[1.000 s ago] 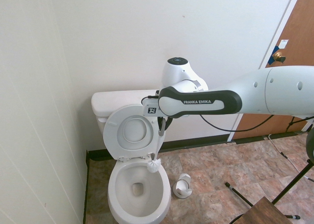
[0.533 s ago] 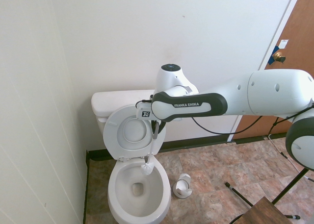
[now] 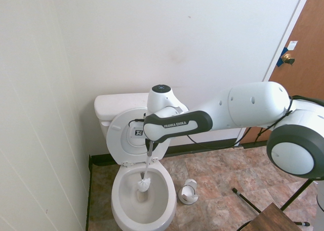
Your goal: Clean the toilet
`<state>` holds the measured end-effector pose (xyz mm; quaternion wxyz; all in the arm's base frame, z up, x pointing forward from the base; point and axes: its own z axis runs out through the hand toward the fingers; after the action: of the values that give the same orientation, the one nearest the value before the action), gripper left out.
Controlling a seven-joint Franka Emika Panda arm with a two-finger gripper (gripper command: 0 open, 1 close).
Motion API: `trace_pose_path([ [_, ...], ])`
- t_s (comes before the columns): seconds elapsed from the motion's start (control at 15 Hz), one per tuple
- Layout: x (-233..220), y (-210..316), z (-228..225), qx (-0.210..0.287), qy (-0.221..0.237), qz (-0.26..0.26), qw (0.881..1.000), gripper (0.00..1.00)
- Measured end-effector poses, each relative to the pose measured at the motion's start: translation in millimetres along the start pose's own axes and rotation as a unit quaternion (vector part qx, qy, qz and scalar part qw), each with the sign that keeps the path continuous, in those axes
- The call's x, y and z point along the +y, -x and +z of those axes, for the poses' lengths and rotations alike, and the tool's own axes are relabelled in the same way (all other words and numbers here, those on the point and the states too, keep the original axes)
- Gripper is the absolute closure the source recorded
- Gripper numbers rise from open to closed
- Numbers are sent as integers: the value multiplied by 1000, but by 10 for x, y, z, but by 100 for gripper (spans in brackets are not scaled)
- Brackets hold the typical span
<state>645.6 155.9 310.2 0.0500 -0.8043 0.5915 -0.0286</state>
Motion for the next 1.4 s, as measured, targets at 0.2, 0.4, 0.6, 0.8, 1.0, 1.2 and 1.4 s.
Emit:
trace_pose_path([
  [0.2, -130, 52, 216, 22, -5, 17, 1000, 100],
  [0.4, -248, 156, 569, 32, 0, 28, 999, 100],
  [0.6, -349, 240, 818, 34, -1, 37, 999, 100],
  [0.8, -435, 299, 1044, 35, -2, 47, 998, 100],
  [1.0, -554, 305, 1159, 38, -9, 57, 998, 100],
  [1.2, -635, 422, 1243, 38, -7, 52, 998, 100],
  [1.4, -687, 574, 1271, 38, -1, 42, 998, 100],
])
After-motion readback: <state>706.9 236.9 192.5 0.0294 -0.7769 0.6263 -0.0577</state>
